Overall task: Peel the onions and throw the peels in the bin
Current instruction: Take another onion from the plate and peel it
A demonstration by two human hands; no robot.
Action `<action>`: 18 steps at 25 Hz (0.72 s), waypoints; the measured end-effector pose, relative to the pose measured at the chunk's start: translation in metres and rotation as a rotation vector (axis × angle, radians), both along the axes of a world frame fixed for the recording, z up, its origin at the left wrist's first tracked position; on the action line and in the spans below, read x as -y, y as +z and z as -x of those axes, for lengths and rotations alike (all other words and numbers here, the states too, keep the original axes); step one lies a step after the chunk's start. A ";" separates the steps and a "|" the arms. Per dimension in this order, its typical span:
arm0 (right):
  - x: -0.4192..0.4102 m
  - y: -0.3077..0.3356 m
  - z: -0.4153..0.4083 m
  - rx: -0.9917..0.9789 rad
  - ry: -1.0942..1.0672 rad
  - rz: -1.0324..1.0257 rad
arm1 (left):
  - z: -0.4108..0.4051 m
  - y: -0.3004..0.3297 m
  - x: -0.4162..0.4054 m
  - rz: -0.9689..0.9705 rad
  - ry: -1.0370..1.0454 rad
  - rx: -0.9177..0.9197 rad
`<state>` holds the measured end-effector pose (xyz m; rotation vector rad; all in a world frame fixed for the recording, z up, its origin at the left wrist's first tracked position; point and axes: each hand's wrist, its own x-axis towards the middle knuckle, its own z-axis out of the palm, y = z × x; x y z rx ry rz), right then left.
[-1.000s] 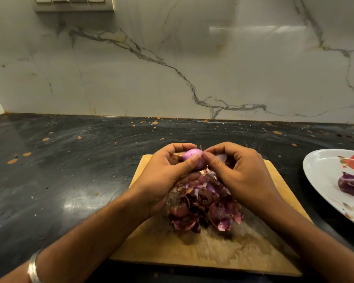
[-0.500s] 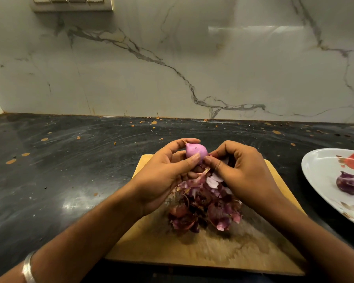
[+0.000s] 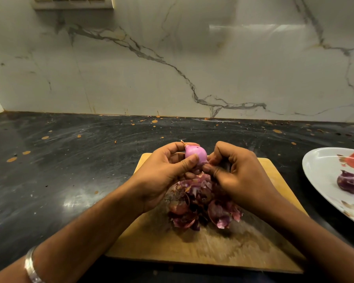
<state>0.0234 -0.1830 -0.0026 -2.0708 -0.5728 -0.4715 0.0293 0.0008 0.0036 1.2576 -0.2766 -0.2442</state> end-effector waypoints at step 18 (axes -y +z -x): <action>-0.006 -0.001 0.005 0.227 -0.120 0.081 | -0.007 -0.005 0.004 0.074 0.104 -0.117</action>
